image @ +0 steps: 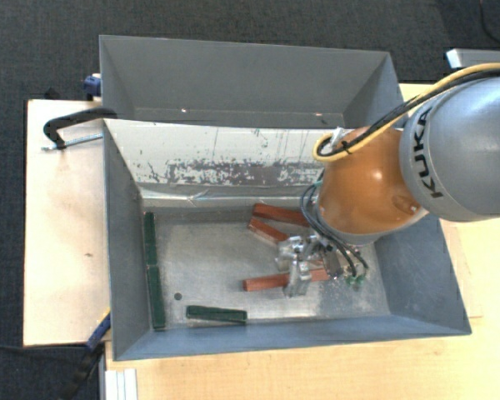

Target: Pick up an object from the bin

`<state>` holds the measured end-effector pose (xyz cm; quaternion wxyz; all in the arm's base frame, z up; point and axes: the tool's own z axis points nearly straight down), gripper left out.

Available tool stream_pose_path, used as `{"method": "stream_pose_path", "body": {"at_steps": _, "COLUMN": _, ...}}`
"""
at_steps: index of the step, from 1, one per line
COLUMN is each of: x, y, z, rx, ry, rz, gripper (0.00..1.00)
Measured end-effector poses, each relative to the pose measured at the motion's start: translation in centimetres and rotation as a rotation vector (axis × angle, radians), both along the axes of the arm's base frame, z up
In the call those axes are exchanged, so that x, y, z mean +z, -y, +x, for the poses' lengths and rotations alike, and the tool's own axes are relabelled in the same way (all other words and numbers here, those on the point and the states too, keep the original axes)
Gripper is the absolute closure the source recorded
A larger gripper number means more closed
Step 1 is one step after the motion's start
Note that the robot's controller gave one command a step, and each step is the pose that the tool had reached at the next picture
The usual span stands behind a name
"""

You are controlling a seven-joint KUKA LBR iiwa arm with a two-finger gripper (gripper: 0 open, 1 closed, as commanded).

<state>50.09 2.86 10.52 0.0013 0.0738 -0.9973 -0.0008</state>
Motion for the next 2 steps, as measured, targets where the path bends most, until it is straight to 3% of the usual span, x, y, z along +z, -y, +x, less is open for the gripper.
{"method": "stream_pose_path", "body": {"at_steps": 2, "x": 3.2, "y": -0.1, "z": 0.3, "rx": -0.001, "ry": 0.012, "rz": 0.001, "gripper": 1.00}}
